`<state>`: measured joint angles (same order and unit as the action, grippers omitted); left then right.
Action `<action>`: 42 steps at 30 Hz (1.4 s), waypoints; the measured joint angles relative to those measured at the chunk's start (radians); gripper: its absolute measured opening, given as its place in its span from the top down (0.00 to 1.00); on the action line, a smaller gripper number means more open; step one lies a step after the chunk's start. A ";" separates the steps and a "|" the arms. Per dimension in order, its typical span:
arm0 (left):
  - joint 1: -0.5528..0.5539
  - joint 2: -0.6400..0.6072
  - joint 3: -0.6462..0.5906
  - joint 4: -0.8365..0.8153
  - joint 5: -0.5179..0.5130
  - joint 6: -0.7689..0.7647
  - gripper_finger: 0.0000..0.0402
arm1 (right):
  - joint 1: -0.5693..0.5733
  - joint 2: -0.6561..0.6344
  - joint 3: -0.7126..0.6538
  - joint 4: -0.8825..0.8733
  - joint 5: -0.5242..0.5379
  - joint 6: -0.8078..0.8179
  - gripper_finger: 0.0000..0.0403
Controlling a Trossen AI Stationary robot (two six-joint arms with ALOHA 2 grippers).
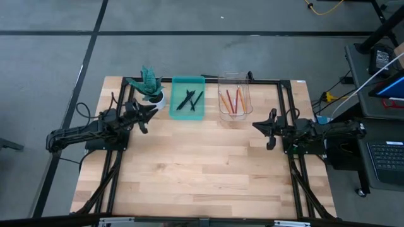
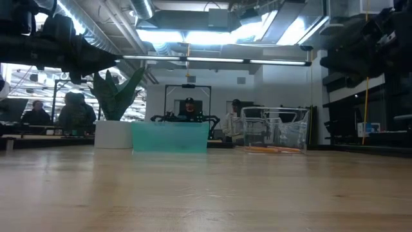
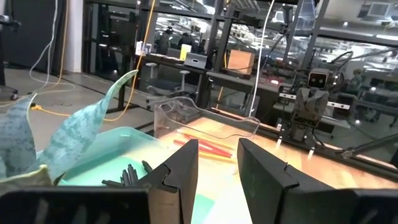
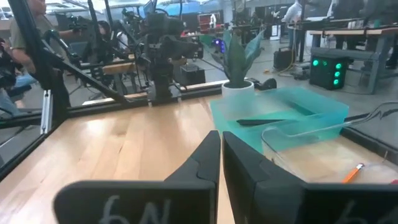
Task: Sort pens & pencils
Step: Return to Home Position
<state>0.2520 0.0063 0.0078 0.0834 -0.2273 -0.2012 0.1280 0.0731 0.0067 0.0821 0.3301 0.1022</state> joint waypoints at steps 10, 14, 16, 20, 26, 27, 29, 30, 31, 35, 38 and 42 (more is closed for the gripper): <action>0.000 0.000 0.000 -0.001 -0.016 -0.002 0.73 | 0.000 0.001 0.000 -0.006 0.020 0.020 0.95; 0.000 0.000 0.000 -0.001 -0.016 -0.003 0.73 | 0.000 0.001 0.000 -0.006 0.019 0.022 0.95; 0.000 0.000 0.000 -0.001 -0.016 -0.004 0.73 | 0.000 0.001 0.000 -0.006 0.019 0.024 0.95; 0.000 0.000 0.000 -0.001 -0.016 -0.004 0.73 | 0.000 0.001 0.000 -0.006 0.019 0.022 0.95; 0.000 0.000 0.000 -0.001 -0.016 -0.005 0.73 | 0.000 0.001 0.000 -0.006 0.016 0.023 0.95; 0.000 0.000 0.000 -0.001 -0.016 -0.005 0.73 | 0.000 0.001 0.000 -0.006 0.016 0.023 0.95; 0.000 0.000 0.000 -0.001 -0.016 -0.005 0.73 | 0.000 0.001 0.000 -0.006 0.016 0.022 0.95; 0.000 0.000 0.000 -0.001 -0.016 -0.005 0.73 | 0.000 0.001 0.000 -0.006 0.016 0.022 0.95; 0.000 0.000 0.000 -0.001 -0.016 -0.005 0.73 | 0.000 0.001 0.000 -0.006 0.016 0.022 0.95; 0.000 0.000 0.000 -0.001 -0.016 -0.005 0.73 | 0.000 0.001 0.000 -0.006 0.016 0.022 0.95; 0.000 0.000 0.000 -0.001 -0.016 -0.005 0.73 | 0.000 0.001 0.000 -0.006 0.016 0.023 0.95; 0.000 0.000 0.000 -0.001 -0.016 -0.005 0.73 | 0.000 0.001 0.000 -0.006 0.016 0.023 0.95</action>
